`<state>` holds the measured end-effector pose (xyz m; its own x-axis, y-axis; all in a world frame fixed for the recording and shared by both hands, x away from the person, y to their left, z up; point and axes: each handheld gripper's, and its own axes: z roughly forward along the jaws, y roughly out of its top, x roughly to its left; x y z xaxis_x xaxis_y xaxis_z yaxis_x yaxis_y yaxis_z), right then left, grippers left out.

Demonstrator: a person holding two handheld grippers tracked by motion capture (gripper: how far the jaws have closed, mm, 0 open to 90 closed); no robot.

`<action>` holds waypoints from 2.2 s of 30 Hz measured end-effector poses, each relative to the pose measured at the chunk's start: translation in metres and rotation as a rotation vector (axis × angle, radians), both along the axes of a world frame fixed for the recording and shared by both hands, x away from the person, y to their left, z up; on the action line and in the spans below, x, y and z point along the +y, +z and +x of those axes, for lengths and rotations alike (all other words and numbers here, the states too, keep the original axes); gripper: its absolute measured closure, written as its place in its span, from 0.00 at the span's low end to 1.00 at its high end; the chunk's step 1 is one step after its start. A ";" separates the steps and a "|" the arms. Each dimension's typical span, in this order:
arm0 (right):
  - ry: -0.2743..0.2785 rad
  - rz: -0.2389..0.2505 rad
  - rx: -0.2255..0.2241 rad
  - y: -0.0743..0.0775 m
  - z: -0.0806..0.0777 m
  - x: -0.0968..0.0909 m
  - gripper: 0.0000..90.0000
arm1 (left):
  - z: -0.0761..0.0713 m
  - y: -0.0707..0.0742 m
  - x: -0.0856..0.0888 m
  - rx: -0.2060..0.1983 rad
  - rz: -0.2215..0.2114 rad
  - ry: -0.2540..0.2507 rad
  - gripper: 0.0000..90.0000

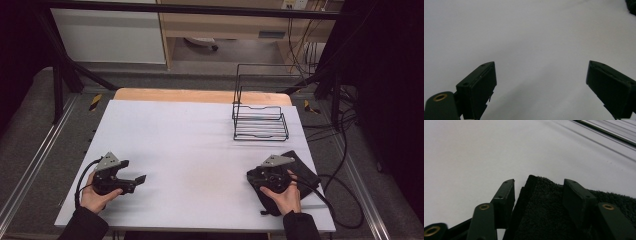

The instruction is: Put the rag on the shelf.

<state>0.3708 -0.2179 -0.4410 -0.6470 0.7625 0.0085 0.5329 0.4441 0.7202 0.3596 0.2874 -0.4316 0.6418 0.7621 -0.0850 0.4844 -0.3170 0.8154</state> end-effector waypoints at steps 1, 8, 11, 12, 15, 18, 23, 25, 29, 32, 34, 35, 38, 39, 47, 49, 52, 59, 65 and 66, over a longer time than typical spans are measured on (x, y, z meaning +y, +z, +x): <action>0.004 -0.009 -0.005 -0.001 0.001 0.001 0.54 | 0.000 0.000 0.000 0.000 0.000 0.000 0.11; 0.026 -0.059 -0.022 -0.004 0.000 0.003 0.69 | 0.000 0.000 0.000 0.000 0.002 0.002 0.11; 0.037 -0.068 -0.026 -0.003 0.002 0.002 0.80 | 0.000 0.000 -0.001 0.000 0.003 0.001 0.12; 0.038 -0.069 -0.026 -0.003 0.003 0.002 0.87 | -0.001 0.000 -0.001 -0.001 -0.001 0.003 0.12; 0.040 -0.064 -0.024 -0.003 0.004 0.001 0.90 | 0.000 0.000 -0.001 0.001 0.004 0.001 0.12; 0.033 -0.056 -0.022 -0.003 0.004 0.001 0.92 | 0.000 0.000 -0.001 0.002 0.007 0.000 0.12; 0.026 -0.036 -0.042 0.001 0.002 0.001 0.94 | 0.000 0.000 0.000 0.002 0.007 0.004 0.13; 0.035 -0.040 -0.060 0.004 0.001 0.002 0.94 | 0.000 0.000 0.000 0.002 0.008 0.005 0.13; 0.051 -0.031 -0.072 0.007 -0.001 0.003 0.94 | 0.000 0.000 0.000 0.002 0.008 0.007 0.13; 0.060 -0.017 -0.076 0.007 -0.001 0.003 0.94 | 0.000 0.000 0.000 0.001 0.009 0.009 0.13; 0.074 -0.007 -0.087 0.010 -0.003 0.005 0.94 | 0.000 0.000 0.000 0.001 0.009 0.009 0.13; 0.074 -0.007 -0.087 0.010 -0.003 0.005 0.94 | 0.000 0.000 0.000 0.000 0.009 0.009 0.13; 0.090 0.006 -0.094 0.012 -0.004 0.010 0.94 | 0.000 0.000 0.000 0.001 0.009 0.010 0.13; 0.102 0.016 -0.099 0.013 -0.004 0.014 0.94 | 0.000 0.000 0.000 0.001 0.010 0.011 0.13; 0.165 0.049 -0.100 0.017 -0.005 0.038 0.94 | 0.001 0.000 0.001 0.001 0.010 0.015 0.13; 0.174 0.049 -0.098 0.018 -0.005 0.040 0.94 | 0.001 0.000 0.001 0.002 0.011 0.015 0.13; 0.203 0.059 -0.097 0.019 -0.006 0.053 0.94 | 0.001 0.000 0.001 0.001 0.012 0.017 0.13; 0.263 0.063 -0.086 0.020 -0.010 0.082 0.94 | 0.001 0.001 0.002 0.004 0.014 0.020 0.13; 0.311 0.082 -0.074 0.019 -0.013 0.105 0.94 | 0.001 0.000 0.001 0.009 0.016 0.019 0.13; 0.328 0.079 -0.071 0.018 -0.015 0.113 0.94 | 0.001 0.000 0.001 0.009 0.016 0.019 0.13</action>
<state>0.3559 -0.1052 -0.4229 -0.8586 0.5126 0.0055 0.3182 0.5246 0.7897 0.3606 0.2887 -0.4314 0.6266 0.7754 -0.0788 0.4979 -0.3205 0.8058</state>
